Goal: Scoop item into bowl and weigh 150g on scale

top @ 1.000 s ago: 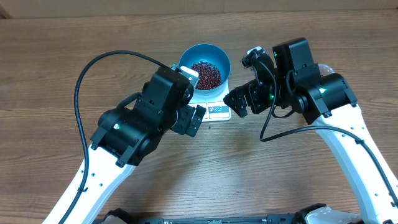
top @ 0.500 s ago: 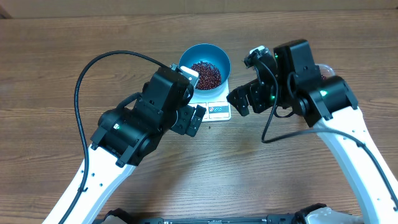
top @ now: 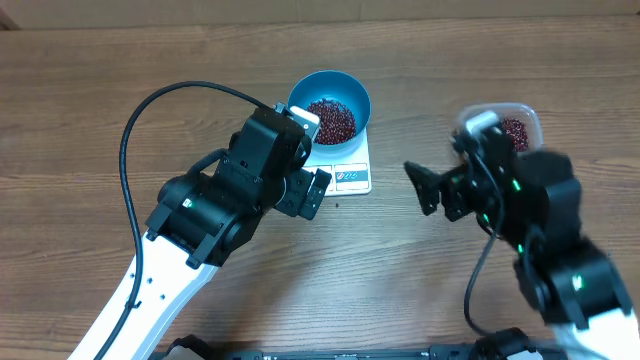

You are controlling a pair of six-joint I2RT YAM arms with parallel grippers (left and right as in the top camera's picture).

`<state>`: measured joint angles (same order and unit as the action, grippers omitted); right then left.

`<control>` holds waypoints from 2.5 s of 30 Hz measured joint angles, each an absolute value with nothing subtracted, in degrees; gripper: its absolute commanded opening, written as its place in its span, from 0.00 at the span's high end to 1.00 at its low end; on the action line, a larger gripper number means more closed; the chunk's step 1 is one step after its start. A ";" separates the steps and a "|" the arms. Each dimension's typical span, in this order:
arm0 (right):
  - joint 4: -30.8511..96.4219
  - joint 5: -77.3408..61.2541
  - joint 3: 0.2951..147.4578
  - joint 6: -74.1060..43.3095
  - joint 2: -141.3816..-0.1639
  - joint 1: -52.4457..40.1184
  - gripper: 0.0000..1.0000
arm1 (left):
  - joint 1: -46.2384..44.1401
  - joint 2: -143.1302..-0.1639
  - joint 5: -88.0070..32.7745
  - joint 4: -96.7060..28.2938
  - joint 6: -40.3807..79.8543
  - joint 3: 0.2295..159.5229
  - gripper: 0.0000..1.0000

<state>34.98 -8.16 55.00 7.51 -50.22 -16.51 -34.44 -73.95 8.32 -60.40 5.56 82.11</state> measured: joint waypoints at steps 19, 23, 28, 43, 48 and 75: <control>8.40 -8.80 11.20 -2.87 -1.58 -4.08 0.00 | -34.37 -74.06 8.34 -60.25 5.56 82.11 0.01; -4.16 -8.78 3.68 -4.58 -0.80 -4.05 0.00 | -34.37 -74.06 8.34 -60.23 5.56 82.11 0.00; -4.89 -8.23 1.04 -5.23 -0.69 -4.05 0.00 | -34.37 -74.06 8.32 -60.25 5.56 82.11 0.00; 4.58 -5.58 1.04 -5.98 -0.58 -4.05 0.00 | -34.37 -74.06 8.32 -60.25 5.56 82.11 0.00; 4.60 -5.54 1.04 -6.00 -0.58 -4.05 0.00 | -34.37 -74.06 8.34 -60.25 5.56 82.11 0.00; 4.60 -5.52 1.04 -6.00 -0.58 -4.05 0.00 | -34.37 -74.06 8.32 -60.23 5.56 82.11 0.00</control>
<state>4.60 -5.52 1.04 -6.00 -0.58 -4.05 -34.37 -74.06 8.32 -60.23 5.56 82.11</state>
